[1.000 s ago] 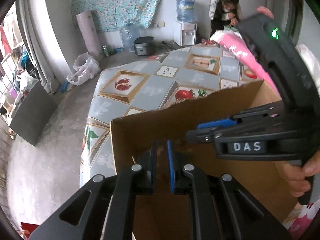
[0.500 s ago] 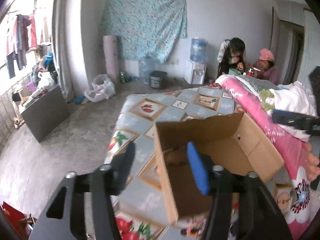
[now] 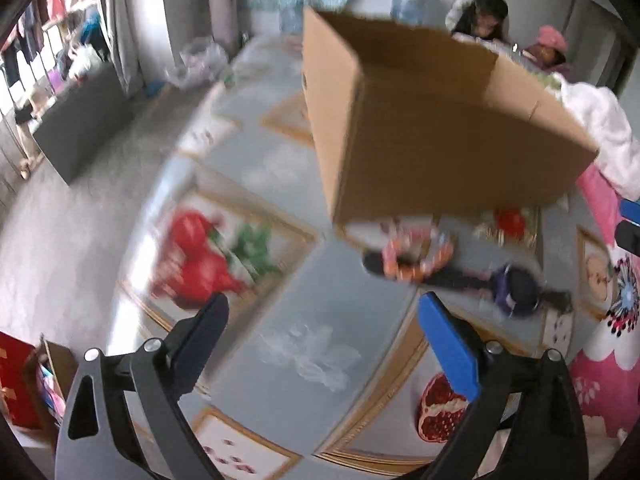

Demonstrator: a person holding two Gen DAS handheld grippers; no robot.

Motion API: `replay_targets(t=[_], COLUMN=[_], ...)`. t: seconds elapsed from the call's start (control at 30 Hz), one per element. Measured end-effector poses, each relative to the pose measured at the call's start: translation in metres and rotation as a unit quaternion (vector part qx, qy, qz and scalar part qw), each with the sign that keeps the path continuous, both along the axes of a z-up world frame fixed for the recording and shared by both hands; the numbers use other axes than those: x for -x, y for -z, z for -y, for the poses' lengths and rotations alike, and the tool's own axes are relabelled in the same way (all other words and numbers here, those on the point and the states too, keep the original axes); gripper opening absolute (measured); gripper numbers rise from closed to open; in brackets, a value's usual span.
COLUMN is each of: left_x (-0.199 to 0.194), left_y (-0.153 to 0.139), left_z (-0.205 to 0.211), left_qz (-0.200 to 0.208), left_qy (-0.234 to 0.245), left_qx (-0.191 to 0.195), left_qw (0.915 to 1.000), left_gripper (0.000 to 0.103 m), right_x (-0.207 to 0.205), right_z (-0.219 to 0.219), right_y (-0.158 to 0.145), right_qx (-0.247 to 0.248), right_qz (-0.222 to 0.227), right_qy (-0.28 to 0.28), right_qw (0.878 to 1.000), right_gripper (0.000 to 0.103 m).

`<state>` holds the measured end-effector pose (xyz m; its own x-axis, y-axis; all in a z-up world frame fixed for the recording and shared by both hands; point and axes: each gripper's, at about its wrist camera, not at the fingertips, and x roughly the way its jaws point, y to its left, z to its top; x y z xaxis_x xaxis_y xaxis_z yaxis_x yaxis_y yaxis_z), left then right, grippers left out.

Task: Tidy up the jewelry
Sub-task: 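Move the right tool to the purple smartwatch and grip its face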

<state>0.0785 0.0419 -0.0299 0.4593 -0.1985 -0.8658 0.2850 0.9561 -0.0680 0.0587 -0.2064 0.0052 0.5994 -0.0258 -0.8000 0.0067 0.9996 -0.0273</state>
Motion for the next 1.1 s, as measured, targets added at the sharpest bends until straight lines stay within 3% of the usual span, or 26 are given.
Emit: replay_targets(t=[0.13, 0.23, 0.43, 0.6, 0.9, 1.0, 1.1], left_x=[0.007, 0.011, 0.015, 0.017, 0.013, 0.013, 0.011], left_y=[0.019, 0.024, 0.026, 0.027, 0.025, 0.025, 0.024], left_z=[0.011, 0.013, 0.013, 0.012, 0.011, 0.010, 0.009], left_qz=[-0.006, -0.003, 0.001, 0.004, 0.012, 0.017, 0.019], left_qy=[0.009, 0.014, 0.018, 0.018, 0.032, 0.043, 0.045], left_qx=[-0.032, -0.040, -0.040, -0.039, -0.036, -0.034, -0.034], left_qw=[0.9994, 0.9991, 0.9990, 0.9991, 0.9988, 0.9984, 0.9982], left_gripper=[0.097, 0.097, 0.098, 0.098, 0.098, 0.098, 0.098], right_x=[0.032, 0.038, 0.029, 0.019, -0.003, -0.012, -0.016], right_z=[0.011, 0.021, 0.010, -0.019, -0.066, -0.075, -0.079], right_y=[-0.022, -0.026, -0.013, 0.008, 0.052, 0.066, 0.074], right_qx=[0.042, 0.012, 0.017, -0.025, -0.025, -0.005, -0.003], right_qz=[0.122, 0.152, 0.128, 0.075, -0.017, -0.041, -0.057], right_qy=[0.062, 0.056, 0.033, -0.046, -0.147, -0.161, -0.167], right_qw=[0.990, 0.987, 0.991, 0.996, 0.989, 0.986, 0.984], right_gripper=[0.095, 0.095, 0.095, 0.094, 0.085, 0.085, 0.077])
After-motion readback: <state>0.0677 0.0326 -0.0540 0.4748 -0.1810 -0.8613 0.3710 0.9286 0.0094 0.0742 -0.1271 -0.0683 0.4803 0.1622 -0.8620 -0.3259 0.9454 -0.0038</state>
